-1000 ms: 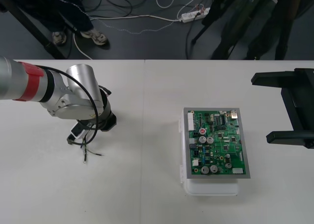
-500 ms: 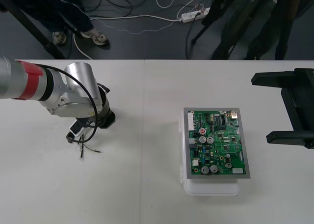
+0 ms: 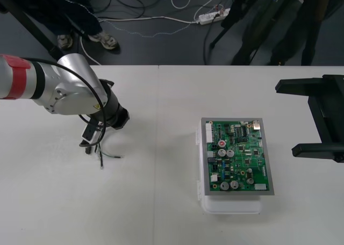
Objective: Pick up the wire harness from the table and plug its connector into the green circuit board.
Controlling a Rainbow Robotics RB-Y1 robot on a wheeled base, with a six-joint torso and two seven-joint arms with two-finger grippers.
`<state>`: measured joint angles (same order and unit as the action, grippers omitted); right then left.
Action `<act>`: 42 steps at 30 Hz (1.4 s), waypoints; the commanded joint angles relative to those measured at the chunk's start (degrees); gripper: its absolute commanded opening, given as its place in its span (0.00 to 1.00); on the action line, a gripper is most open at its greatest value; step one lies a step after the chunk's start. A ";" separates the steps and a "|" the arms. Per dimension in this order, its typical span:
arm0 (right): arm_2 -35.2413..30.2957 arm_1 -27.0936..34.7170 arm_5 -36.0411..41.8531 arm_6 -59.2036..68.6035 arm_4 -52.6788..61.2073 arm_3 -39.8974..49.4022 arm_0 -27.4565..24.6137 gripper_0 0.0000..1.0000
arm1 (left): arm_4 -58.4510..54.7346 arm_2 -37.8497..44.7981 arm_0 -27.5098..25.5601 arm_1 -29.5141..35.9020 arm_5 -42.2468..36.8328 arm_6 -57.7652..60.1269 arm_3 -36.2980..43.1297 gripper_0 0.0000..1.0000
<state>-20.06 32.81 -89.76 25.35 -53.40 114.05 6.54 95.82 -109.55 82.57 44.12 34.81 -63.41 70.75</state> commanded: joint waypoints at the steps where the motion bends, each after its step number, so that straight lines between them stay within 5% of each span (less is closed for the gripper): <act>1: -0.68 1.56 -0.24 -1.44 1.46 0.47 -0.65 1.00 | -3.98 5.31 -0.31 5.71 -2.21 1.09 2.47 0.00; 18: 0.11 1.56 -0.24 -0.65 2.42 0.47 -0.48 1.00 | -23.40 17.26 -0.31 22.59 -2.21 2.76 17.23 0.00; 29: 0.19 1.56 -0.24 -0.21 2.51 1.09 -0.57 1.00 | -47.84 19.37 -0.31 32.17 -2.12 3.73 24.97 0.00; 42: 0.28 1.65 -0.24 0.31 2.69 1.09 -0.57 1.00 | -62.07 27.55 -0.39 36.04 17.92 15.77 22.59 0.00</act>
<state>-20.05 32.81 -89.76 25.36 -51.64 114.06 6.51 36.67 -86.11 82.54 77.22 42.46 -60.05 94.70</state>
